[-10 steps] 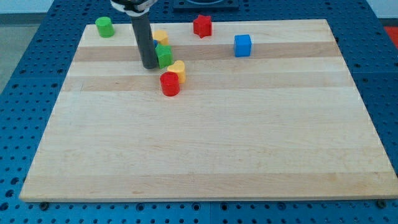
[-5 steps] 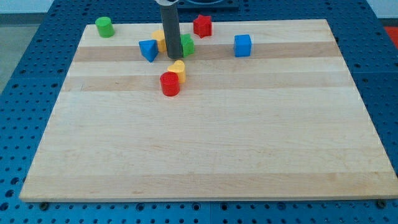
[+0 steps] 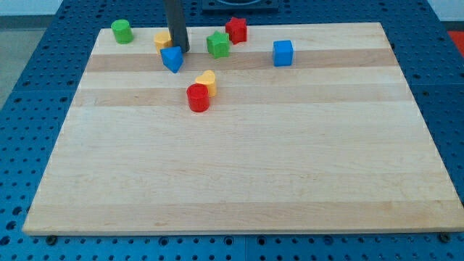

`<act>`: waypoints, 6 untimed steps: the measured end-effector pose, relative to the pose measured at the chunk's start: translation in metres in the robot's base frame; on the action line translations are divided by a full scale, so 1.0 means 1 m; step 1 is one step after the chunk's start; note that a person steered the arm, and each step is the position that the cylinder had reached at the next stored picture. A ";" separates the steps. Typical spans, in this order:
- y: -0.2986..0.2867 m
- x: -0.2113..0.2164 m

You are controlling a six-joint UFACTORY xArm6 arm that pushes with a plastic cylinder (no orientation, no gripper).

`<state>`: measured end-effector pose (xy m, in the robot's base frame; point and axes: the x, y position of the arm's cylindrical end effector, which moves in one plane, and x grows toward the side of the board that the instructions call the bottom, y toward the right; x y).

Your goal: Place the green star at the bottom right side of the red star

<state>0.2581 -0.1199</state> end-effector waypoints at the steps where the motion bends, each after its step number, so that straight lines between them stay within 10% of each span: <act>1: 0.014 0.000; 6: 0.150 0.000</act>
